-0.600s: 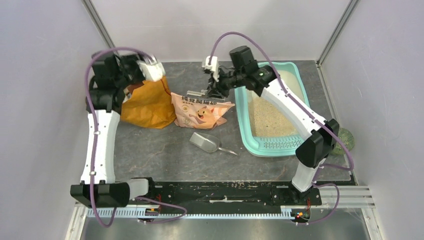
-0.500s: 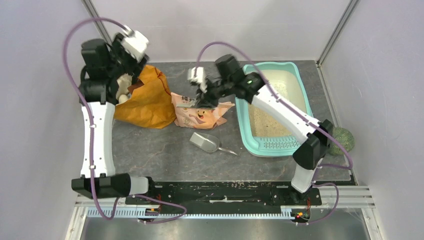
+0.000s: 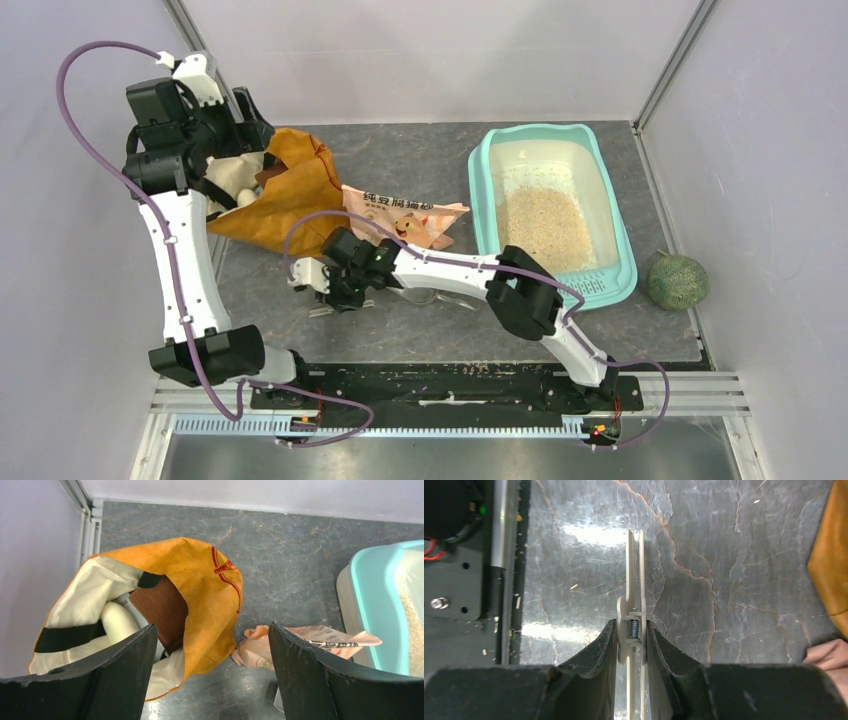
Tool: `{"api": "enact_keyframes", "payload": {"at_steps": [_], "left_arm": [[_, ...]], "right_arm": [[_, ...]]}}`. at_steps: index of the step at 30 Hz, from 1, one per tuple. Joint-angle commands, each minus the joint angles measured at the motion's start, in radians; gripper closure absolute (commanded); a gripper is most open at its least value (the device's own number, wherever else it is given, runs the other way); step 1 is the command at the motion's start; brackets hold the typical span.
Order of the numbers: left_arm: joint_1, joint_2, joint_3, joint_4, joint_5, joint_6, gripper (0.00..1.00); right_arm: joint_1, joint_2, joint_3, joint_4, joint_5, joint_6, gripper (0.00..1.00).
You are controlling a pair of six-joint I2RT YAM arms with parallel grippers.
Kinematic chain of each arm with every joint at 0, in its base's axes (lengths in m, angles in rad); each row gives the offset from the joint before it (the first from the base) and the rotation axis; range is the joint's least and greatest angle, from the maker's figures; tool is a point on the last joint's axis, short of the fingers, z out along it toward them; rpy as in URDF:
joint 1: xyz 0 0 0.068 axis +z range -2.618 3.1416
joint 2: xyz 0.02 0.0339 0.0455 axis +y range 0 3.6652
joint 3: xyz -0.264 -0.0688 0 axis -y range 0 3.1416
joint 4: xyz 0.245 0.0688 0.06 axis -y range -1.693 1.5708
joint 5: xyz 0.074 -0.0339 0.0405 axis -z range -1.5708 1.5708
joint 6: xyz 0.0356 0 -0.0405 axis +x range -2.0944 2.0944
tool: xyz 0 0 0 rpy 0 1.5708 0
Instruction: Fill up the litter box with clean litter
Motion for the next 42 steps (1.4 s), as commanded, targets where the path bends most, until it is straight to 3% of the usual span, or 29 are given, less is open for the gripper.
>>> {"api": "enact_keyframes", "payload": {"at_steps": [1,4,6,9,12,14,16,23,30,36,42], "left_arm": [[-0.001,-0.039,-0.024,-0.024,0.063,-0.054,0.11],[-0.001,-0.045,-0.048,-0.037,0.074,-0.021,0.10],[-0.001,-0.050,-0.064,-0.040,0.072,-0.002,0.10],[-0.001,-0.051,-0.066,-0.051,0.071,0.009,0.09],[-0.001,-0.047,-0.062,-0.062,0.081,0.023,0.09],[-0.001,-0.043,-0.055,-0.071,0.098,0.048,0.08],[-0.001,-0.042,-0.052,-0.074,0.108,0.061,0.08],[-0.065,-0.025,-0.057,-0.111,0.208,0.203,0.07],[-0.284,0.079,-0.063,-0.196,0.237,0.462,0.08],[-0.456,0.196,-0.055,-0.182,0.183,0.646,0.13],[-0.522,0.313,-0.023,-0.172,0.158,0.759,0.22]], "right_arm": [[-0.005,0.036,0.050,0.133,0.066,0.030,1.00],[-0.003,0.063,0.045,0.149,0.067,0.012,0.97],[-0.002,0.078,0.046,0.150,0.059,0.002,0.83],[0.000,0.084,0.042,0.153,0.055,-0.003,0.76],[-0.001,0.067,0.042,0.154,0.046,-0.008,0.59],[-0.001,0.043,0.047,0.149,0.038,-0.003,0.40],[-0.002,0.001,0.060,0.119,0.026,-0.001,0.33],[-0.095,-0.281,0.013,-0.081,-0.064,0.006,0.25],[-0.413,-0.496,-0.081,-0.226,-0.197,0.060,0.25],[-0.624,-0.482,-0.106,-0.252,-0.241,0.172,0.28],[-0.652,-0.360,-0.043,-0.286,-0.214,0.101,0.29]]}}
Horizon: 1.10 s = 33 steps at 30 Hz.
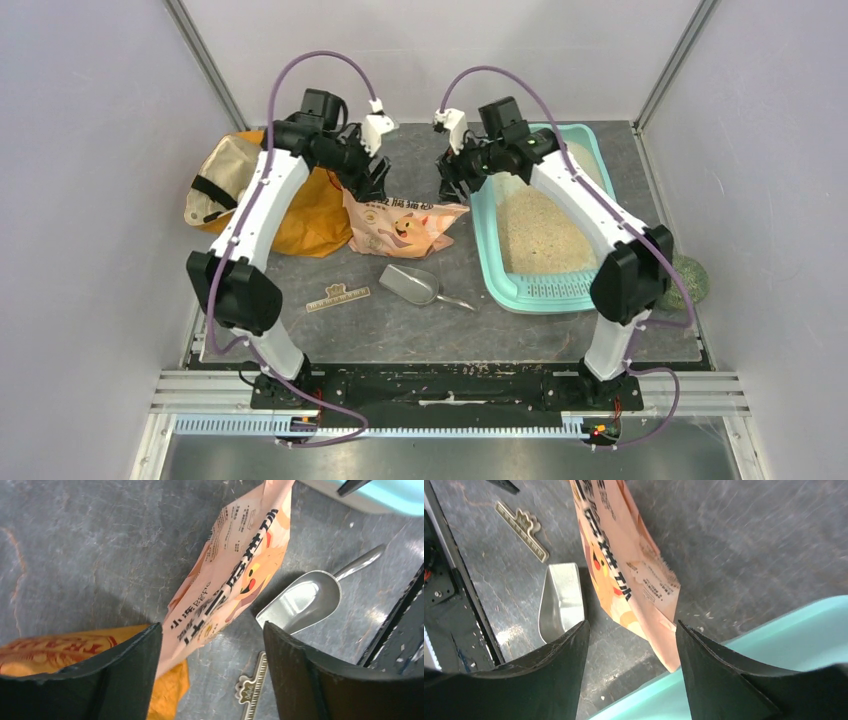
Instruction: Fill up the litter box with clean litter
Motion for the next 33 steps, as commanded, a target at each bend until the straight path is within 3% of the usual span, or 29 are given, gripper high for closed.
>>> {"api": "enact_keyframes", "payload": {"at_steps": [1,3,5,10,14,17,21,27,31,33], "left_arm": [[-0.020,0.057,0.045,-0.003,-0.021,0.172,0.28],[-0.026,0.073,0.048,-0.035,-0.018,0.206,0.44],[-0.028,0.073,0.039,-0.057,-0.015,0.216,0.53],[-0.015,0.013,-0.022,-0.009,-0.034,0.104,0.55],[0.057,-0.038,-0.004,0.038,-0.048,-0.169,0.32],[0.145,-0.096,-0.033,0.094,0.013,-0.427,0.24],[0.166,-0.160,-0.091,0.130,-0.072,-0.714,0.12],[0.167,-0.162,-0.151,0.134,-0.211,-0.949,0.09],[0.166,-0.135,-0.174,0.145,-0.255,-1.046,0.08],[0.167,-0.123,-0.182,0.152,-0.274,-1.077,0.07]], "right_arm": [[0.005,0.090,0.050,-0.055,-0.026,-0.030,0.29],[0.003,0.123,0.065,-0.060,-0.035,-0.048,0.31],[0.005,0.141,0.064,-0.053,-0.053,-0.064,0.35],[0.014,0.155,0.017,0.021,-0.032,-0.056,0.44],[0.021,0.119,-0.066,0.102,0.003,-0.073,0.64],[0.028,0.098,-0.097,0.124,0.000,-0.081,0.66],[0.041,0.072,-0.122,0.127,-0.009,-0.110,0.72],[0.071,0.034,-0.155,0.135,0.019,-0.168,0.84],[0.088,0.027,-0.185,0.173,0.094,-0.192,1.00],[0.091,0.020,-0.202,0.198,0.116,-0.198,1.00]]}}
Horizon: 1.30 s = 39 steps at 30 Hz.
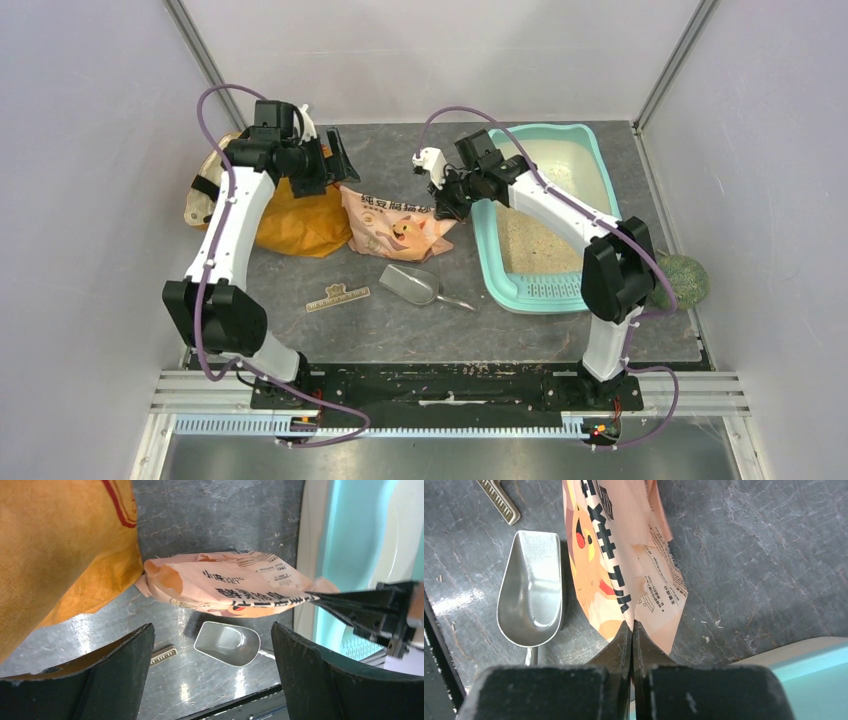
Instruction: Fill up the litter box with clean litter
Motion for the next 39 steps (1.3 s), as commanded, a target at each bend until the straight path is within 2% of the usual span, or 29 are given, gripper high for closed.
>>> {"api": "enact_keyframes", "payload": {"at_steps": [1,10,18,21,24,31,32,33,34,36,39], "left_arm": [[0.002,0.023,-0.027,0.058,-0.074,-0.182,0.07],[0.001,0.084,-0.125,0.229,-0.057,-0.318,0.06],[0.000,0.145,-0.137,0.316,0.027,-0.389,0.06],[0.000,0.139,-0.171,0.355,0.086,-0.387,0.11],[0.001,0.102,-0.232,0.428,0.143,-0.368,0.23],[0.002,0.025,-0.290,0.469,0.223,-0.181,0.38],[0.002,0.023,-0.291,0.463,0.223,-0.162,0.38],[0.002,0.027,-0.286,0.442,0.216,-0.135,0.32],[0.004,0.042,-0.271,0.419,0.204,-0.121,0.21],[0.010,0.070,-0.242,0.387,0.185,-0.107,0.09],[0.012,0.109,-0.218,0.386,0.204,-0.110,0.07]], "right_arm": [[0.014,-0.062,-0.033,0.108,0.065,-0.040,1.00],[0.029,-0.103,-0.127,0.216,0.119,-0.125,1.00],[0.067,-0.141,-0.210,0.292,0.180,-0.240,1.00],[0.083,-0.149,-0.238,0.331,0.215,-0.270,1.00],[0.098,-0.158,-0.263,0.345,0.229,-0.309,1.00],[0.103,-0.179,-0.318,0.377,0.232,-0.368,1.00],[0.102,-0.180,-0.321,0.379,0.231,-0.373,1.00],[0.102,-0.183,-0.327,0.383,0.228,-0.375,1.00],[0.103,-0.187,-0.330,0.388,0.225,-0.380,1.00],[0.102,-0.190,-0.336,0.396,0.218,-0.384,1.00],[0.102,-0.188,-0.338,0.399,0.207,-0.390,1.00]]}}
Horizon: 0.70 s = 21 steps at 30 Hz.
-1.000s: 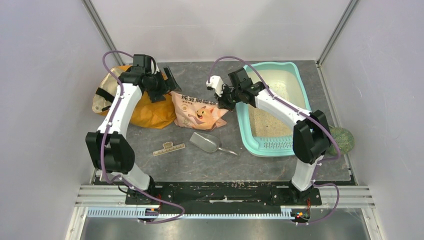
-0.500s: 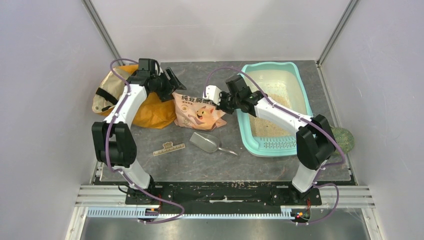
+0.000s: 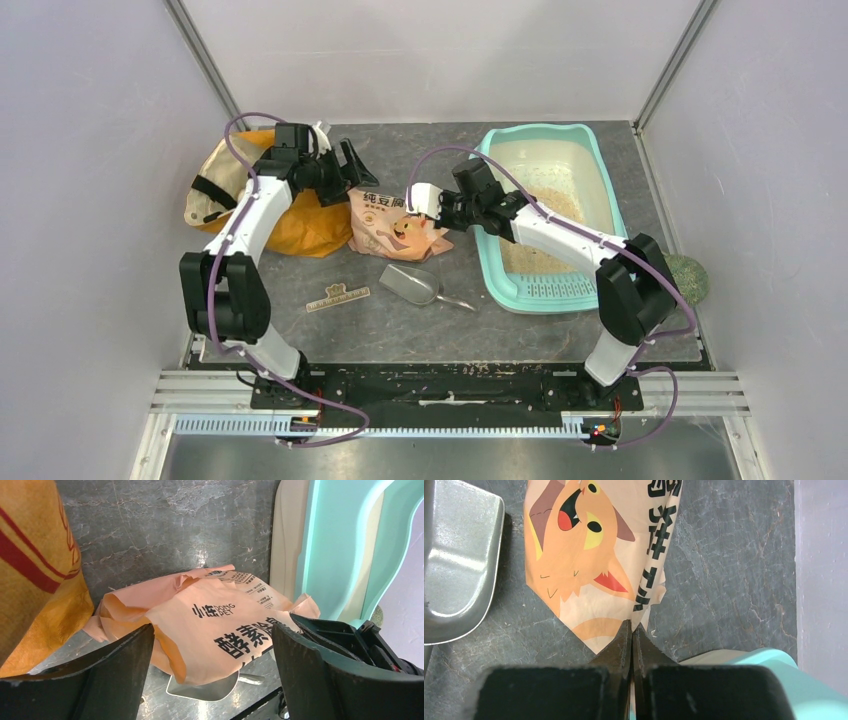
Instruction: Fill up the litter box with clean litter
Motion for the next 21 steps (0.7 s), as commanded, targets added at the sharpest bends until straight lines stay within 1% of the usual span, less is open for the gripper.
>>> {"api": "enact_keyframes", "payload": {"at_steps": [1,4,6,8,9,10,11,12,13,14,15,16,19,21], "left_arm": [[0.006,0.037,0.063,-0.008,0.058,0.064,0.11],[0.007,0.054,0.071,0.018,0.107,0.080,0.20],[0.007,0.050,0.069,0.024,0.139,0.114,0.28],[0.007,0.036,0.055,0.030,0.164,0.157,0.42],[0.007,0.029,0.046,0.028,0.165,0.173,0.52],[0.009,0.024,0.039,0.022,0.169,0.192,0.60],[0.009,0.021,0.036,0.008,0.170,0.211,0.69],[0.009,0.018,0.033,-0.003,0.174,0.234,0.82],[0.009,0.012,0.030,-0.014,0.170,0.256,0.94],[0.009,0.008,0.024,-0.022,0.170,0.274,0.98],[0.009,0.003,0.019,-0.025,0.176,0.295,0.98],[0.009,-0.005,0.008,-0.023,0.181,0.314,0.98],[0.011,-0.052,-0.055,0.063,0.193,0.350,0.98],[0.011,-0.093,-0.115,0.152,0.202,0.365,0.98]], "right_arm": [[0.006,-0.030,-0.014,0.043,-0.021,-0.030,1.00],[0.006,-0.036,-0.026,0.045,-0.039,-0.040,1.00],[0.002,-0.044,-0.028,0.043,-0.050,-0.040,0.94],[-0.012,-0.054,-0.018,0.037,-0.070,0.011,0.83],[-0.022,-0.055,0.002,0.020,-0.088,0.042,0.78],[-0.039,-0.054,0.025,-0.008,-0.116,0.077,0.74],[-0.054,-0.051,0.058,-0.044,-0.140,0.114,0.61],[-0.073,-0.046,0.088,-0.081,-0.176,0.159,0.46],[-0.091,-0.039,0.125,-0.113,-0.217,0.201,0.33],[-0.113,-0.028,0.157,-0.150,-0.258,0.248,0.26],[-0.134,-0.013,0.200,-0.188,-0.311,0.292,0.19],[-0.149,0.009,0.237,-0.233,-0.346,0.328,0.14],[-0.182,0.097,0.364,-0.334,-0.455,0.431,0.12],[-0.189,0.144,0.425,-0.350,-0.497,0.488,0.10]]}}
